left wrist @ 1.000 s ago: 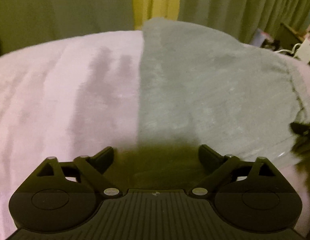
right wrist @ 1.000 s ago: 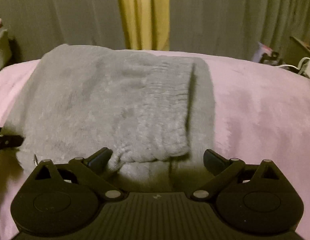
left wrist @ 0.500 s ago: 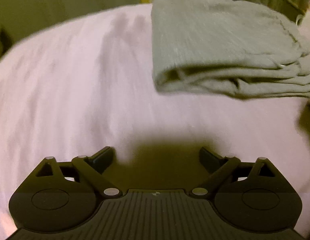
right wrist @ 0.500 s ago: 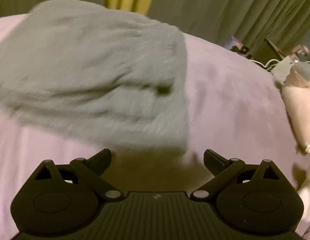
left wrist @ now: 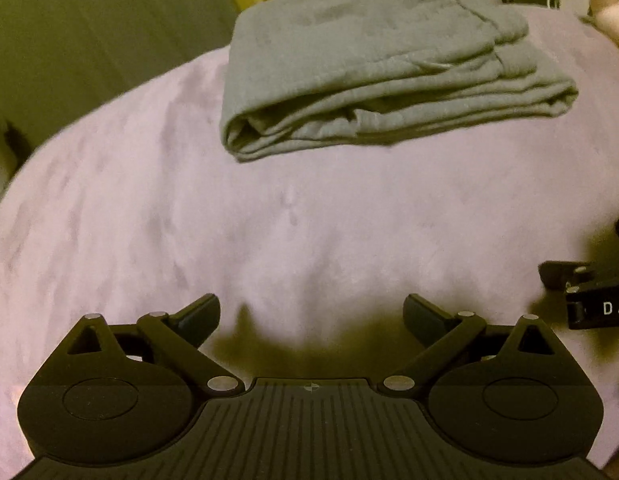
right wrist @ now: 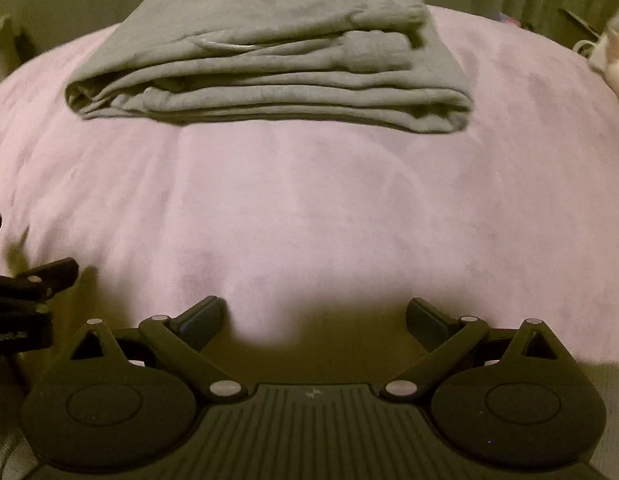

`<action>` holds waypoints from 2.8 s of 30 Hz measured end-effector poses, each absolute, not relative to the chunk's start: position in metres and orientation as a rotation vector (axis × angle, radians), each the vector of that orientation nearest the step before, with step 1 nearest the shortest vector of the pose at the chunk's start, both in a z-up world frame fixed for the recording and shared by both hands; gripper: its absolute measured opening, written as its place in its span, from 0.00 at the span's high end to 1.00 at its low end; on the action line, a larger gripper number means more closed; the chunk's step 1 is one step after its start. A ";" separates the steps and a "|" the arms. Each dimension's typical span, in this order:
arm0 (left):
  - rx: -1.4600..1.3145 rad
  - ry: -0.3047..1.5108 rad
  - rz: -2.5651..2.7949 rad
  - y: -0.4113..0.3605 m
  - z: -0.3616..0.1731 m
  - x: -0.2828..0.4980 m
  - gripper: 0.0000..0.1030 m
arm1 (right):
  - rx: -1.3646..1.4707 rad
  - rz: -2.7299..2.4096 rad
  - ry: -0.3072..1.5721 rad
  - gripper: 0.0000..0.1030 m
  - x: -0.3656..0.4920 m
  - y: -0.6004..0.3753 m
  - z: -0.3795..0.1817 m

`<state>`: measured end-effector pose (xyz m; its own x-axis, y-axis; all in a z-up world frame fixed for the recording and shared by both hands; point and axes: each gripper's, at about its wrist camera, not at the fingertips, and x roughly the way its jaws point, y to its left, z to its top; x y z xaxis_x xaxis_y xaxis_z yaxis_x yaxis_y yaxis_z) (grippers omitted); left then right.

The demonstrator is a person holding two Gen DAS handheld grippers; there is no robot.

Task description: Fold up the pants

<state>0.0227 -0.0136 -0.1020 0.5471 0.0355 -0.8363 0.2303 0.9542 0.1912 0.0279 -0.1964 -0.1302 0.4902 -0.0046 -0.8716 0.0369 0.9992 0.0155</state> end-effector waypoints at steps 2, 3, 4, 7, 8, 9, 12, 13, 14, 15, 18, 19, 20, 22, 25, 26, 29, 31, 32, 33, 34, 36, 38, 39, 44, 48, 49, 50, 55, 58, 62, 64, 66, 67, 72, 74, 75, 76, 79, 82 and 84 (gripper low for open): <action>0.229 1.024 -0.090 -0.001 -0.101 0.028 0.02 | 0.041 -0.023 1.069 0.04 0.026 -0.198 -0.129; 0.201 1.041 -0.072 0.001 -0.101 0.030 0.02 | 0.045 -0.028 1.075 0.04 0.025 -0.200 -0.127; 0.166 1.060 -0.053 0.006 -0.101 0.033 0.02 | 0.053 -0.037 1.073 0.04 0.023 -0.203 -0.128; 0.077 1.123 -0.006 0.019 -0.104 0.038 0.02 | 0.087 -0.084 1.069 0.04 0.017 -0.211 -0.123; 0.055 1.148 0.000 0.022 -0.105 0.039 0.02 | 0.089 -0.101 1.063 0.04 0.016 -0.212 -0.120; 0.038 1.169 0.003 0.024 -0.106 0.041 0.02 | 0.091 -0.112 1.052 0.04 0.014 -0.213 -0.116; 0.005 1.213 -0.001 0.027 -0.105 0.041 0.02 | 0.086 -0.136 1.048 0.04 0.010 -0.214 -0.101; -0.004 1.219 0.005 0.028 -0.103 0.040 0.02 | 0.090 -0.115 1.054 0.04 0.009 -0.214 -0.097; -0.009 1.221 0.013 0.028 -0.102 0.039 0.02 | 0.094 -0.093 1.053 0.04 0.008 -0.214 -0.094; -0.007 1.224 0.018 0.027 -0.100 0.038 0.02 | 0.093 -0.082 1.052 0.04 0.007 -0.213 -0.091; 0.059 1.215 0.041 0.020 -0.091 0.036 0.02 | 0.061 -0.051 1.081 0.04 0.011 -0.205 -0.086; 0.093 1.195 0.060 0.016 -0.085 0.036 0.02 | 0.043 -0.035 1.109 0.04 0.014 -0.202 -0.085; 0.123 1.173 0.085 0.014 -0.080 0.036 0.02 | 0.024 -0.031 1.134 0.04 0.018 -0.199 -0.086; 0.157 1.131 0.140 0.011 -0.067 0.037 0.02 | -0.023 -0.049 1.186 0.04 0.026 -0.193 -0.086; 0.124 1.092 0.154 0.015 -0.047 0.040 0.02 | -0.041 -0.044 1.221 0.04 0.035 -0.188 -0.081; 0.108 1.089 0.147 0.018 -0.043 0.045 0.02 | -0.037 -0.037 1.227 0.04 0.038 -0.187 -0.077; 0.087 1.088 0.142 0.023 -0.027 0.057 0.02 | 0.006 -0.039 1.247 0.04 0.051 -0.189 -0.063; 0.096 1.073 0.132 0.021 -0.017 0.065 0.02 | 0.048 -0.029 1.258 0.04 0.060 -0.193 -0.053; 0.089 1.076 0.115 0.020 -0.012 0.067 0.02 | 0.056 -0.018 1.270 0.04 0.063 -0.193 -0.048; 0.078 1.087 0.095 0.020 -0.007 0.070 0.02 | 0.063 -0.006 1.268 0.04 0.066 -0.193 -0.044; 0.068 1.111 0.068 0.018 -0.002 0.075 0.02 | 0.066 -0.006 1.257 0.04 0.068 -0.194 -0.039; 0.050 1.157 -0.003 0.013 0.006 0.082 0.02 | 0.061 -0.037 1.235 0.04 0.073 -0.196 -0.026; 0.029 1.172 -0.050 0.009 0.015 0.087 0.02 | 0.058 -0.045 1.228 0.04 0.077 -0.197 -0.014; 0.022 1.176 -0.064 0.007 0.019 0.090 0.02 | 0.059 -0.049 1.227 0.04 0.079 -0.198 -0.008; 0.097 1.160 -0.057 -0.010 0.041 0.105 0.02 | 0.050 -0.095 1.203 0.04 0.090 -0.199 0.022; 0.078 1.175 -0.053 -0.018 0.056 0.118 0.02 | 0.035 -0.126 1.174 0.04 0.097 -0.201 0.037; 0.078 1.181 -0.056 -0.021 0.058 0.120 0.02 | 0.036 -0.130 1.170 0.04 0.100 -0.201 0.040; 0.079 1.183 -0.056 -0.022 0.060 0.123 0.02 | 0.037 -0.133 1.170 0.04 0.101 -0.202 0.043; 0.110 1.194 -0.023 -0.035 0.061 0.127 0.02 | 0.043 -0.153 1.172 0.04 0.107 -0.201 0.047; 0.098 1.191 -0.026 -0.035 0.063 0.127 0.02 | 0.021 -0.169 1.162 0.04 0.106 -0.199 0.049; 0.100 1.195 -0.022 -0.033 0.064 0.126 0.02 | 0.004 -0.159 1.156 0.04 0.104 -0.197 0.051; 0.106 1.189 -0.025 -0.033 0.065 0.125 0.02 | 0.008 -0.154 1.156 0.04 0.103 -0.197 0.051; 0.115 1.185 -0.017 -0.033 0.065 0.123 0.02 | 0.011 -0.146 1.155 0.04 0.103 -0.198 0.051; 0.114 1.184 -0.014 -0.032 0.066 0.123 0.02 | 0.012 -0.146 1.155 0.04 0.102 -0.197 0.051; 0.120 1.180 -0.007 -0.031 0.067 0.121 0.02 | 0.013 -0.152 1.155 0.04 0.102 -0.197 0.051; 0.127 1.175 0.011 -0.031 0.067 0.120 0.02 | 0.018 -0.148 1.156 0.04 0.101 -0.198 0.051; 0.129 1.174 0.014 -0.030 0.067 0.120 0.02 | 0.020 -0.149 1.157 0.04 0.101 -0.198 0.051; 0.126 1.176 0.014 -0.029 0.067 0.120 0.02 | 0.022 -0.152 1.156 0.04 0.101 -0.199 0.052; 0.118 1.182 0.008 -0.026 0.067 0.121 0.02 | 0.026 -0.160 1.155 0.04 0.100 -0.200 0.052; 0.118 1.182 0.013 -0.025 0.067 0.121 0.02 | 0.033 -0.156 1.157 0.04 0.100 -0.200 0.052; 0.117 1.184 0.012 -0.025 0.067 0.121 0.02 | 0.032 -0.156 1.157 0.04 0.099 -0.201 0.053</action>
<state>0.1209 -0.0249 0.0667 0.3778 0.0714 -0.9231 0.0520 0.9938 0.0982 0.0994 -0.2009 0.0525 0.3922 -0.1059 -0.9137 0.1391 0.9888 -0.0549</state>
